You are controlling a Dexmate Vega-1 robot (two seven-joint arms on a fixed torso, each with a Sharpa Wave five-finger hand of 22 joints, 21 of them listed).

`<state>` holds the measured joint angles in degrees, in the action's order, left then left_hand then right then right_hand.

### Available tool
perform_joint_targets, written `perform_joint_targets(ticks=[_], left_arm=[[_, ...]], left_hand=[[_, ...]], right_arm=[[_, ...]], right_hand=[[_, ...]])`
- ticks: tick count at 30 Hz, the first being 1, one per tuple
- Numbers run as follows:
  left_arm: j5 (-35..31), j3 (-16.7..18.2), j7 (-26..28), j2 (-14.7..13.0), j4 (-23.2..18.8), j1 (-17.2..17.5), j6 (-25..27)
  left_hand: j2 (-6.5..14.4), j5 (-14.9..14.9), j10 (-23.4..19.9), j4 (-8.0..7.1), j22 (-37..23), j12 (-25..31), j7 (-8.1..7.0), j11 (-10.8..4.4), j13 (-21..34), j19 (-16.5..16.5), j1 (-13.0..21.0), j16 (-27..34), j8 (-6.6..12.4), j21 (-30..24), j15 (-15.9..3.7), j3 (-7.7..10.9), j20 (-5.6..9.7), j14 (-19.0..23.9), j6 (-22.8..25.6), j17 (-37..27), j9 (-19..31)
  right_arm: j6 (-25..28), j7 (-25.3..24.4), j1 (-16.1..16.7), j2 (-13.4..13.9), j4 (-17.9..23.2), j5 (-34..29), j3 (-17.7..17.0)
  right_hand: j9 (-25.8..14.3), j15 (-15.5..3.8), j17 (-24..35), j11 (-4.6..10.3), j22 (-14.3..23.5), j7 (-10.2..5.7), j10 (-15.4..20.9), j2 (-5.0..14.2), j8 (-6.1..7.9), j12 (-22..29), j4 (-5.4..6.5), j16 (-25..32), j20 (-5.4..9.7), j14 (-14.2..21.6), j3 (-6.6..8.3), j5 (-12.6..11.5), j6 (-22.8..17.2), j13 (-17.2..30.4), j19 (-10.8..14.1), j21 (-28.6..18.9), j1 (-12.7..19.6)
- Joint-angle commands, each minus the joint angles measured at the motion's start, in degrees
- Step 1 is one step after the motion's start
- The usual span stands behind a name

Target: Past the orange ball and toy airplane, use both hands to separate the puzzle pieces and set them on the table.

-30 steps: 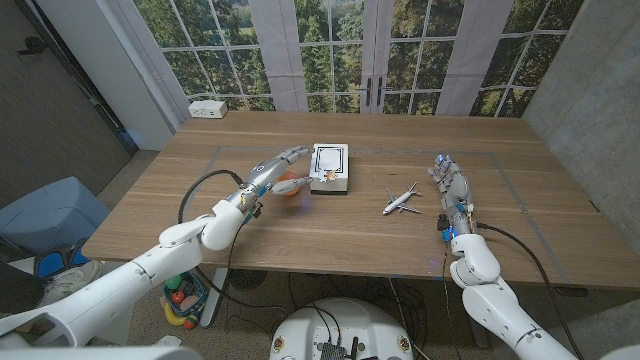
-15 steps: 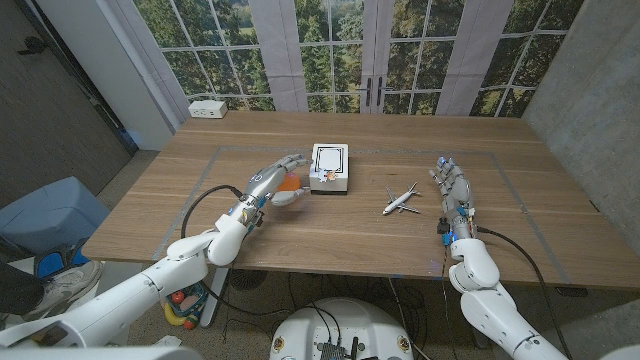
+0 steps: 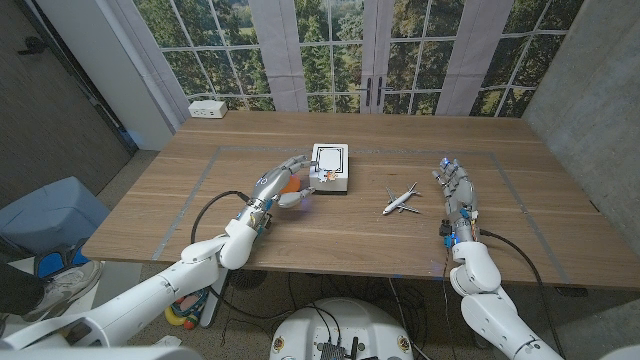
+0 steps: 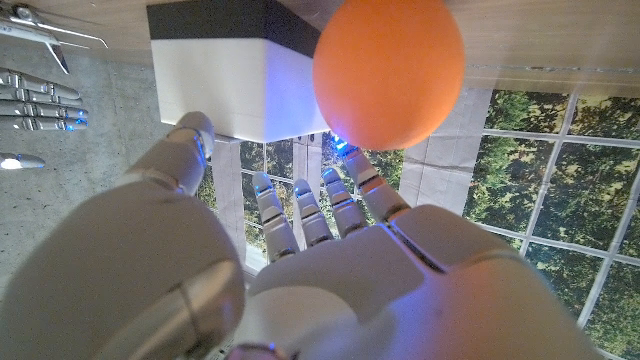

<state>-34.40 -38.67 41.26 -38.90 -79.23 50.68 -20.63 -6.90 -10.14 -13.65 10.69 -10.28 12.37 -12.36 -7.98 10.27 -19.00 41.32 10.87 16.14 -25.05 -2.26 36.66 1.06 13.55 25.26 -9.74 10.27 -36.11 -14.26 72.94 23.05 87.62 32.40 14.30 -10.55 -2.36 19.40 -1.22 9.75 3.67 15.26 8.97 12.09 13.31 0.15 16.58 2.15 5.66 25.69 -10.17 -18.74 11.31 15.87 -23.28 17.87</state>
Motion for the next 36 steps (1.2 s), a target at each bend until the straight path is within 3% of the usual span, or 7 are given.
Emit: perform_joint_targets(ticks=[1, 13, 18, 21, 26, 29, 36], left_arm=[[-1.2, -2.6, 2.0, 2.3, 2.4, -2.3, 0.7], [-0.1, -3.6, 0.6, 2.6, 1.8, -2.7, 1.7], [1.0, -3.6, 0.8, 3.2, 2.2, -2.6, 1.6], [1.7, -3.7, 1.5, 3.8, 2.9, -2.7, 0.8], [2.3, -3.4, 3.4, 4.6, 3.5, -2.3, 0.2], [3.2, -3.2, 4.4, 5.2, 4.1, -2.2, -0.9], [4.5, -2.5, 6.8, 6.4, 5.0, -2.0, -3.2]], left_hand=[[0.1, 0.2, -1.7, -0.08, -0.2, 0.1, 0.09, -0.11, 0.1, -1.2, 2.6, 0.5, 0.84, 0.5, -3.42, -0.86, -0.30, 1.4, 3.5, -0.1, 0.2], [0.7, 0.3, -4.2, -0.41, -0.3, 0.2, 0.01, -0.58, 0.1, -1.8, 5.9, 0.4, 1.14, 0.8, -3.79, -2.11, -0.81, 3.0, 9.4, -0.2, -0.1], [3.9, 0.3, -5.3, -0.90, -0.6, 0.2, 0.35, -0.05, 0.1, -1.9, 8.1, 0.4, 0.88, 0.9, -3.76, -2.26, -1.22, 3.5, 13.0, -0.3, -0.2], [6.8, 0.4, -7.1, -0.84, -0.8, 0.3, 1.39, -1.08, 0.1, -2.0, 9.9, 0.5, 0.69, 0.9, -3.91, -2.78, -1.52, 4.4, 17.0, -0.3, -0.2], [10.8, 0.5, -10.1, -0.67, -1.1, 0.2, 5.31, -3.72, 0.0, -3.1, 12.7, 0.9, 0.79, 0.1, -5.68, -4.98, -0.36, 7.0, 27.6, -0.4, -0.2], [11.3, 0.6, -11.7, -0.23, -1.2, 0.3, 5.19, -4.01, 0.0, -4.0, 14.2, 1.1, 0.28, -0.5, -6.76, -5.79, 0.38, 8.5, 30.0, -0.2, -0.2], [10.6, 0.5, -15.0, -0.05, -1.2, 0.4, 7.04, -4.16, 0.1, -5.7, 17.0, 1.2, -0.48, -1.7, -8.50, -7.94, 1.68, 11.2, 34.5, -0.1, 0.1]], right_arm=[[-1.6, 0.5, 0.6, -0.6, -0.8, 0.7, -0.7], [-2.2, 0.2, 1.4, -0.7, -0.5, 0.4, -1.3], [-2.3, 0.1, 1.7, -0.6, -0.3, 0.3, -1.5], [-2.3, 0.0, 1.8, -0.4, -0.2, -0.1, -1.6], [-2.1, -0.4, 2.3, -0.4, 0.3, -0.2, -1.8], [-2.1, -0.5, 2.4, -0.3, 0.4, -0.2, -1.9], [-2.1, -0.6, 2.4, -0.4, 0.3, -0.4, -2.0]], right_hand=[[-0.1, -0.22, 0.0, -0.05, 0.1, 0.19, 0.7, -0.52, 0.25, 0.2, -0.41, 0.4, 0.37, 0.6, 0.13, 0.2, -0.5, 0.3, 0.6, 0.2, -0.1], [-0.1, 0.18, -0.1, -0.11, 0.1, 0.36, 1.2, -0.65, 0.17, 0.2, -0.72, 0.5, 0.15, 1.1, -0.23, 0.2, -0.9, 0.3, 1.0, 0.4, -0.4], [-0.1, 0.10, -0.1, -0.18, 0.1, 0.52, 1.2, -0.63, 0.13, 0.1, -0.83, 0.4, 0.11, 1.1, -0.34, 0.2, -1.0, 0.3, 1.2, 0.5, -0.5], [-0.1, 0.19, -0.1, -0.08, 0.1, 0.53, 1.3, -0.62, 0.08, 0.1, -0.90, 0.4, 0.08, 1.2, -0.42, 0.2, -1.0, 0.3, 1.2, 0.5, -0.6], [-0.1, 0.27, -0.2, -0.25, 0.1, 0.58, 1.4, -0.68, 0.00, 0.0, -1.10, 0.4, 0.03, 1.2, -0.58, 0.2, -1.1, 0.3, 1.3, 0.7, -0.7], [-0.1, 0.21, -0.2, -0.26, 0.1, 0.62, 1.4, -0.69, -0.04, -0.1, -1.18, 0.4, 0.00, 1.2, -0.64, 0.2, -1.2, 0.3, 1.4, 0.8, -0.7], [-0.1, 0.29, -0.3, -0.41, 0.1, 0.69, 1.6, -0.72, -0.12, -0.1, -1.40, 0.3, -0.07, 1.3, -0.76, 0.2, -1.2, 0.3, 1.5, 0.9, -0.8]])
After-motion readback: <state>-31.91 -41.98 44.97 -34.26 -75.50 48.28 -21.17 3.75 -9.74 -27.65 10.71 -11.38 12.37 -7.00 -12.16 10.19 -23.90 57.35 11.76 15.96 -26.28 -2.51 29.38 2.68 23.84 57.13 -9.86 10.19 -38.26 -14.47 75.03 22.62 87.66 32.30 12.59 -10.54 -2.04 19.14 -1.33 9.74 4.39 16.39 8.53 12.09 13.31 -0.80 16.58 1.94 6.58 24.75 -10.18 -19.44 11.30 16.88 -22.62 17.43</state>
